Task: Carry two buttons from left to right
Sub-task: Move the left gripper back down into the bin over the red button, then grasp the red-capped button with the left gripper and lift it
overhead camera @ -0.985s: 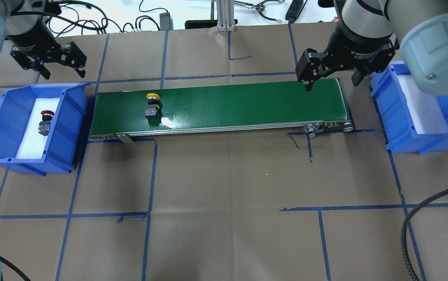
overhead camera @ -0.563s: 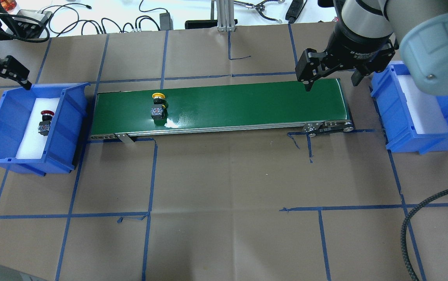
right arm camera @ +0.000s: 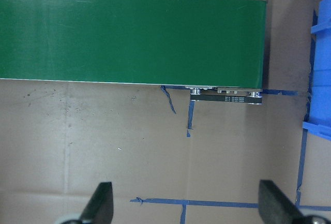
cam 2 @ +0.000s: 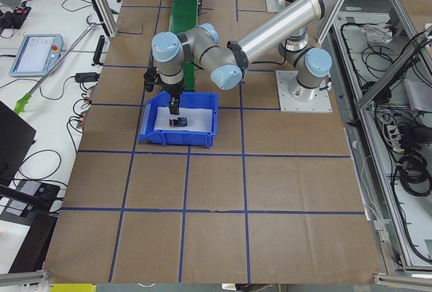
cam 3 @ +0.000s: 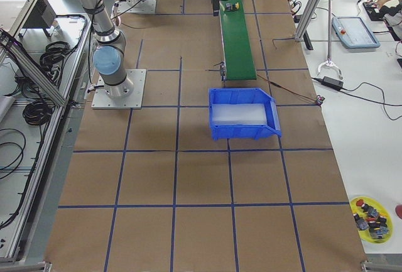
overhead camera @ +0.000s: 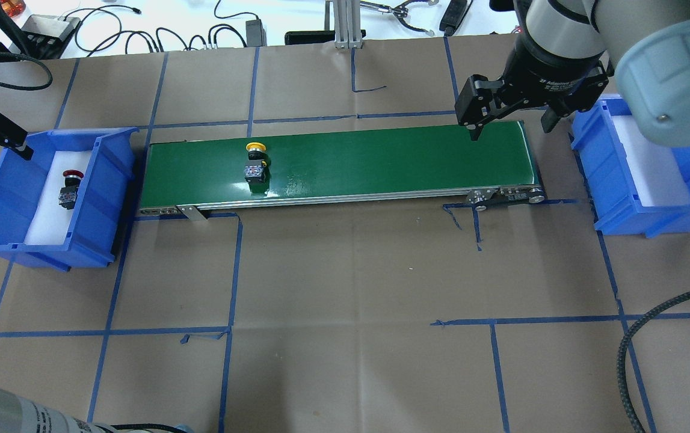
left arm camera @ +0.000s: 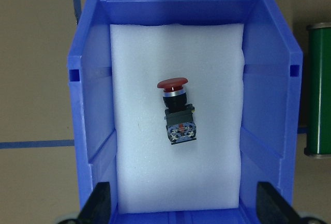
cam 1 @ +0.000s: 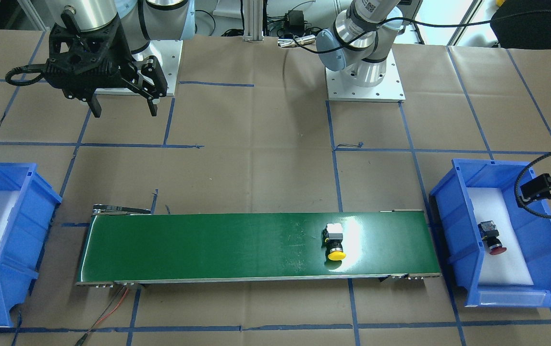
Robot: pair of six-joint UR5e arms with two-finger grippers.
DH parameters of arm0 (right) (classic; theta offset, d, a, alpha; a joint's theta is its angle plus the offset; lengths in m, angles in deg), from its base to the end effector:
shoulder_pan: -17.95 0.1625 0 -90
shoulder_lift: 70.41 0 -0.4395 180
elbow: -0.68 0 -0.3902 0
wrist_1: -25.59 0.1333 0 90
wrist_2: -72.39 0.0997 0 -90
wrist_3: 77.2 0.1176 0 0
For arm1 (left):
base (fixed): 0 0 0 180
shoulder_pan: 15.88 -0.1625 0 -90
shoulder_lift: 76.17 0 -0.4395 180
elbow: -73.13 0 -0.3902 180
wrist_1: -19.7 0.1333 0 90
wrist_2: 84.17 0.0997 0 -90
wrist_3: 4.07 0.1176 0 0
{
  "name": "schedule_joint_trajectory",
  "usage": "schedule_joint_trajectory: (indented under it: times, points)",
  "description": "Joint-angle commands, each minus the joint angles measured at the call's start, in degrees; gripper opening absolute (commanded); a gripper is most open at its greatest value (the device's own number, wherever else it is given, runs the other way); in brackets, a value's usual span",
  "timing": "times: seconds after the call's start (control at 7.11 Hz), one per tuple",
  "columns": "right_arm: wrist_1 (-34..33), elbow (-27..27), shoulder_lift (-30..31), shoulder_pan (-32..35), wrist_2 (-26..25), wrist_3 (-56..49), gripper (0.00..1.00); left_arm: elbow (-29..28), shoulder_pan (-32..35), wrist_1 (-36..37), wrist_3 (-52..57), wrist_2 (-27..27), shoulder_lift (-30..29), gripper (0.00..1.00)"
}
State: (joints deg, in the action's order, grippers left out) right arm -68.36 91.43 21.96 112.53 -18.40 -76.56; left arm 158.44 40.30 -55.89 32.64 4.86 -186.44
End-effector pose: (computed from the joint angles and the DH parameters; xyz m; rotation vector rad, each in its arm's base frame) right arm 0.1698 -0.4705 0.5053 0.1065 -3.1267 0.1530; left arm 0.2357 -0.5949 0.3504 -0.0783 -3.1150 -0.0107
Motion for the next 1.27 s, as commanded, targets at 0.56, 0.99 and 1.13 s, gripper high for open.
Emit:
schedule_joint_trajectory:
  times: [0.56,0.99,1.13]
  points:
    - [0.0,0.1,0.0,0.1,0.1,0.0,1.0,10.7,1.5,19.9,-0.1,-0.1,-4.3,0.99]
    - [-0.4,-0.3,-0.1,0.1,-0.1,-0.3,1.0,11.5,1.4,23.9,-0.2,0.0,-6.8,0.99]
    - [-0.3,-0.4,0.0,0.1,0.2,-0.3,1.0,11.6,1.4,24.5,-0.7,0.0,-7.7,0.99]
